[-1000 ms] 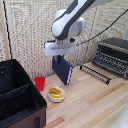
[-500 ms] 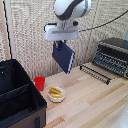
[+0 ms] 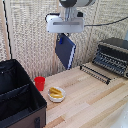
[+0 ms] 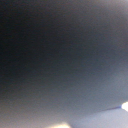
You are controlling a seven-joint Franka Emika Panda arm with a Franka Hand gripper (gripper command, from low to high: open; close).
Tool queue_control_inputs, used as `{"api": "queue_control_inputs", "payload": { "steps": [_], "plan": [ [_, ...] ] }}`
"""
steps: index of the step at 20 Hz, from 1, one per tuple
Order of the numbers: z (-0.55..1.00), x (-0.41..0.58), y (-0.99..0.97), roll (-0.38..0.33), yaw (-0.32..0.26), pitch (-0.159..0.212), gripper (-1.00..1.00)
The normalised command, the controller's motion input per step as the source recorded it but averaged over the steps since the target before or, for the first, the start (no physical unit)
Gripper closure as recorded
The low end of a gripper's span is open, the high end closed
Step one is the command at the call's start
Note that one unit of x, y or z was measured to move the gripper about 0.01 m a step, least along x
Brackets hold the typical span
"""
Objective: Please shift your gripper toward the book. Carefully hold the book with your gripper. Gently transport the book using your gripper to the caddy's front section. Safely let the book go into the caddy's front area.
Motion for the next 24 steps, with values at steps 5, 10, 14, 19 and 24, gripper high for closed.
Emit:
{"api": "queue_control_inputs", "payload": {
  "steps": [5, 10, 14, 19, 24],
  "plan": [
    [0.35, -0.113, 0.15, 0.058, -0.253, 0.000, 1.00],
    [0.21, -0.095, 0.25, 0.039, -0.239, 0.017, 1.00],
    [0.10, -0.111, 0.40, 0.005, -0.207, 0.025, 1.00],
    [0.07, -0.041, 0.63, 0.000, -0.172, 0.002, 1.00],
    [0.09, -0.041, 0.71, 0.000, -0.141, 0.000, 1.00]
  ]
}}
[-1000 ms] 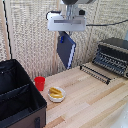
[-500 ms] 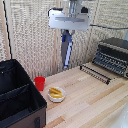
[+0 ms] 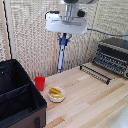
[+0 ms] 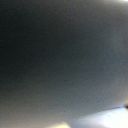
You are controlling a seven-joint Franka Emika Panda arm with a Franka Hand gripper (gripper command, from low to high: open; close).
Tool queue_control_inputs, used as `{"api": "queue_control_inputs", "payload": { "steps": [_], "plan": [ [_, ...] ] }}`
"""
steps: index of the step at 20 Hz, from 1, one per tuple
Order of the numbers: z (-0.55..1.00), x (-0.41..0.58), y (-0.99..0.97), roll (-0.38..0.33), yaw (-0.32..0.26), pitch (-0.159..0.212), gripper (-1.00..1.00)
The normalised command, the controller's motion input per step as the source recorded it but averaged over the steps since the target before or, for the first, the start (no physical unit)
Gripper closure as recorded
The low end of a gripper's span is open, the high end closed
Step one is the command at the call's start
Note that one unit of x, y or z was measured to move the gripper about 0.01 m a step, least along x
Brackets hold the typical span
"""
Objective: Please shift your gripper toward the book. Carefully hold the book with your gripper. Gently transport the book using your gripper to the caddy's front section. Safely let the book go into the caddy's front area.
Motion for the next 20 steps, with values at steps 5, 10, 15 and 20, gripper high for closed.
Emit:
{"api": "queue_control_inputs", "payload": {
  "steps": [5, 10, 15, 20],
  "plan": [
    [0.10, -0.023, 0.72, 0.000, -0.138, 0.000, 1.00],
    [0.06, -0.103, 0.75, -0.009, -0.113, 0.000, 1.00],
    [0.24, -0.041, 0.63, 0.000, -0.140, 0.000, 1.00],
    [0.37, -0.117, 0.46, 0.000, -0.161, 0.004, 1.00]
  ]
}}
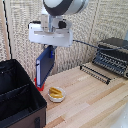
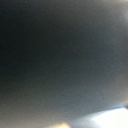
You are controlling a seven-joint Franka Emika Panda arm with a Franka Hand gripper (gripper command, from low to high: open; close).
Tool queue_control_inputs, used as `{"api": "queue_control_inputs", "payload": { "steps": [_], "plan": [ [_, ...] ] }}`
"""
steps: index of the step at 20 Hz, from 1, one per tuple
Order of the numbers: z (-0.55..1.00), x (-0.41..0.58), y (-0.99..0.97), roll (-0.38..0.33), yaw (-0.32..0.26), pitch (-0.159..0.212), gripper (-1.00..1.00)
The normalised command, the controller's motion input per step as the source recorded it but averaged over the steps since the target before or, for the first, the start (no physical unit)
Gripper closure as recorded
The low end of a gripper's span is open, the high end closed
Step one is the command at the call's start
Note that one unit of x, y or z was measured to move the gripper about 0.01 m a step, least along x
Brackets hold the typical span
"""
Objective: Please shift your gripper toward the book. Carefully hold the book with your gripper. Gently transport the book using your gripper to the caddy's front section. Safely let the book go into the caddy's front area.
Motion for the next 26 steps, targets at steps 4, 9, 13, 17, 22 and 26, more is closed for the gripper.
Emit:
{"api": "queue_control_inputs", "payload": {
  "steps": [4, 9, 13, 17, 22, 26],
  "plan": [
    [0.49, -0.161, 0.34, 0.000, -0.197, 0.000, 1.00],
    [0.45, -0.151, 0.30, 0.000, -0.219, 0.000, 1.00],
    [0.33, -0.049, 0.41, 0.000, -0.225, 0.000, 1.00],
    [0.25, -0.003, 0.49, 0.000, -0.220, 0.000, 1.00],
    [0.18, 0.000, 0.59, 0.000, -0.191, 0.000, 1.00],
    [0.15, 0.000, 0.62, 0.000, -0.182, 0.000, 1.00]
  ]
}}
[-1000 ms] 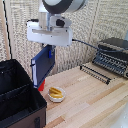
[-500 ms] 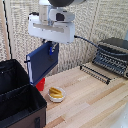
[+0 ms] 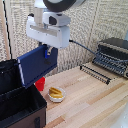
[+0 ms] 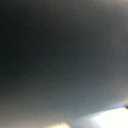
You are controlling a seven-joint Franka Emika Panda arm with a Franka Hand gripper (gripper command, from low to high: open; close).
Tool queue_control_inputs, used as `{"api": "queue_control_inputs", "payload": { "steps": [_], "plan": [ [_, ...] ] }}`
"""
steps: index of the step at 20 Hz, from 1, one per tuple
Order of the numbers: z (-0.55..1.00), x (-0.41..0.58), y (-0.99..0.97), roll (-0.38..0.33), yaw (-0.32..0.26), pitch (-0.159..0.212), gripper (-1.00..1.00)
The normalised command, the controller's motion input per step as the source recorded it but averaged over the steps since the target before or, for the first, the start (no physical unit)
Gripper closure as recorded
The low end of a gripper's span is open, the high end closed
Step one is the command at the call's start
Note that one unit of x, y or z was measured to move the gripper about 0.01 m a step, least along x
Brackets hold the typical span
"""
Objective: Please shift your gripper toward the book. Carefully hold the book with your gripper. Gently transport the book using your gripper to the caddy's front section. Safely let the book go into the caddy's front area.
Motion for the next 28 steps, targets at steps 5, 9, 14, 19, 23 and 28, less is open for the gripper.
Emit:
{"api": "queue_control_inputs", "payload": {
  "steps": [5, 9, 14, 19, 23, 28],
  "plan": [
    [0.13, 0.000, 0.66, -0.001, -0.167, 0.000, 1.00],
    [0.12, 0.000, 0.74, -0.015, -0.161, 0.000, 1.00],
    [0.12, 0.000, 0.75, -0.011, -0.156, 0.000, 1.00],
    [0.21, 0.000, 0.73, 0.000, -0.139, 0.000, 1.00],
    [0.29, 0.000, 0.73, 0.000, -0.136, 0.000, 1.00],
    [0.30, 0.000, 0.72, 0.000, -0.139, 0.000, 1.00]
  ]
}}
